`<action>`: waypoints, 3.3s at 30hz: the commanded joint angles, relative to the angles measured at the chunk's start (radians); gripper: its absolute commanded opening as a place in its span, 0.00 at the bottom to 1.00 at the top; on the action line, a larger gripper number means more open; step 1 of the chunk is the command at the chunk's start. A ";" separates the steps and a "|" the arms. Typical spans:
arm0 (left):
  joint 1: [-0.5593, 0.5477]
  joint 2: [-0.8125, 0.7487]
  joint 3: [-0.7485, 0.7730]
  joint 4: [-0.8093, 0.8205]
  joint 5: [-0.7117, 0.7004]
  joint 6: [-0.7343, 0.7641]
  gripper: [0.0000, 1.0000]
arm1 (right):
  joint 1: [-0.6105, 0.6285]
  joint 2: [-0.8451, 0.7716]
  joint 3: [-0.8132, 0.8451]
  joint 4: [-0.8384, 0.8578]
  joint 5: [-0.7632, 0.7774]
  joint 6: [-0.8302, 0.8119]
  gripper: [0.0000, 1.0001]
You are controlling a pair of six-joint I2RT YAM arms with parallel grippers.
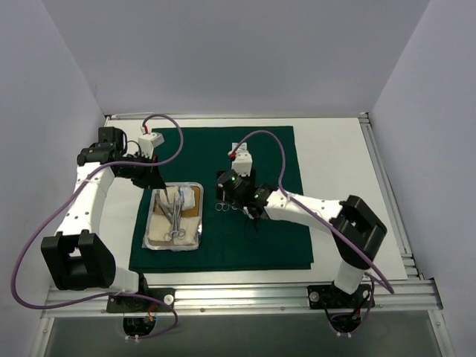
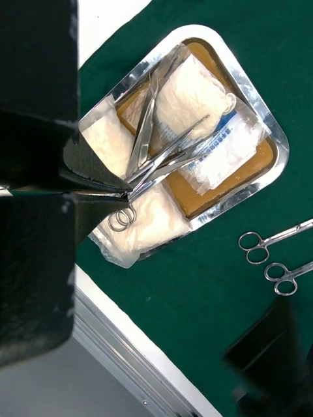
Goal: Open and lay out the surgical kit
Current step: Place the medical item in the surgical kit.
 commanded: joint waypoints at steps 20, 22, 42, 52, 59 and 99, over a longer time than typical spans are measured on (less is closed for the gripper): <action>-0.024 -0.095 0.074 -0.014 0.175 -0.068 0.02 | 0.243 -0.010 0.083 0.574 -0.270 -0.440 0.47; -0.026 -0.096 0.072 -0.017 0.180 -0.068 0.02 | 0.237 -0.002 0.089 0.588 -0.276 -0.439 0.46; -0.026 -0.087 0.077 -0.055 0.304 -0.036 0.02 | 0.164 0.005 0.025 0.691 -0.359 -0.362 0.00; -0.023 -0.090 0.117 -0.046 0.206 -0.057 0.74 | 0.115 -0.093 -0.050 0.604 -0.243 -0.328 0.00; -0.008 -0.083 0.154 -0.002 -0.093 -0.097 0.77 | -0.057 -0.168 -0.021 0.211 -0.141 -0.255 0.00; 0.011 0.108 0.108 0.094 -0.225 -0.076 0.77 | -0.479 0.435 0.511 -0.325 -0.354 -0.364 0.08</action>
